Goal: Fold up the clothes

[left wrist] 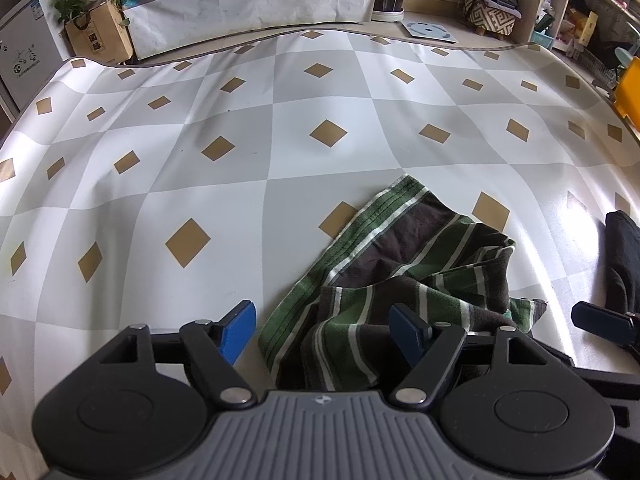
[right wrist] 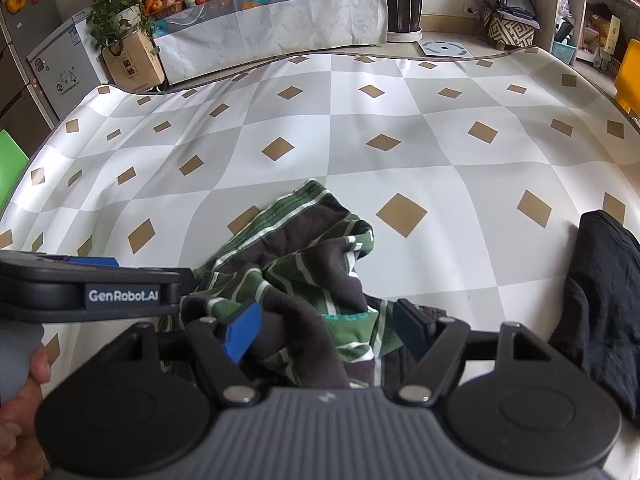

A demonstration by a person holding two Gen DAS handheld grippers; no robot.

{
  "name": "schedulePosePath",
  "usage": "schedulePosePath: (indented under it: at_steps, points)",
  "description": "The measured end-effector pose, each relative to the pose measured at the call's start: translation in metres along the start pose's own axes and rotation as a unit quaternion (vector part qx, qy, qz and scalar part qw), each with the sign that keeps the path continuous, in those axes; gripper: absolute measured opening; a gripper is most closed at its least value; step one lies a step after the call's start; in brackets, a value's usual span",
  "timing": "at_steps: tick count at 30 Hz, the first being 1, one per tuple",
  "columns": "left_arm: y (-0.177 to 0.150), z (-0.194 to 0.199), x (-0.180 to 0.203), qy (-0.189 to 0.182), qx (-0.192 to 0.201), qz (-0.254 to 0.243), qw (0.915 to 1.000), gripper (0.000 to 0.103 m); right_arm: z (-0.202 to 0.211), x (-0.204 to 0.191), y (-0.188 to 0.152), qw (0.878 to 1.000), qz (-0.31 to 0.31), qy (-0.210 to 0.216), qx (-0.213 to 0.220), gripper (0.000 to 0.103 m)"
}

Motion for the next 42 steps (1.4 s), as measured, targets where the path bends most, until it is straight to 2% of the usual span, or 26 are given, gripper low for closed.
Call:
schedulePosePath:
  at_steps: [14, 20, 25, 30, 35, 40, 41, 42]
  points:
    - [-0.011, 0.001, -0.006, 0.007, -0.014, -0.012, 0.9998, 0.073, 0.000, 0.002, 0.005, 1.000, 0.006, 0.004, 0.003, 0.072]
    - [-0.016, -0.003, -0.021, 0.027, -0.024, -0.008, 0.9993, 0.073, 0.008, 0.044, 0.026, 0.997, -0.067, -0.001, 0.026, 0.072]
    - [-0.025, -0.009, -0.024, 0.021, -0.040, -0.003, 0.9990, 0.073, 0.005, 0.052, 0.028, 0.994, -0.098, 0.038, 0.018, 0.072]
    - [-0.035, -0.014, -0.011, -0.001, -0.055, -0.028, 0.9981, 0.073, -0.005, 0.021, 0.016, 0.995, -0.055, 0.088, -0.011, 0.072]
    - [-0.051, -0.022, 0.000, -0.008, -0.078, -0.056, 0.9953, 0.073, -0.023, -0.006, -0.006, 0.995, -0.005, 0.093, -0.048, 0.072]
    - [-0.062, -0.028, 0.003, -0.005, -0.090, -0.072, 0.9933, 0.073, -0.033, -0.017, -0.017, 0.995, 0.021, 0.082, -0.052, 0.071]
    - [-0.063, -0.029, 0.002, -0.004, -0.091, -0.072, 0.9932, 0.073, -0.035, -0.018, -0.018, 0.995, 0.024, 0.081, -0.050, 0.065]
    - [-0.063, -0.028, 0.001, -0.004, -0.092, -0.069, 0.9934, 0.073, -0.036, -0.018, -0.018, 0.995, 0.028, 0.078, -0.048, 0.054]
Point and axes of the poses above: each gripper's, at about its wrist camera, not at the fingertips, and z roughly against the way its jaws point, x to its right, y to its top, the point moved 9 cm from there along -z, roughly the way its jaws point, and after that the axes turned 4 degrees about -y, right-handed, at the moved point
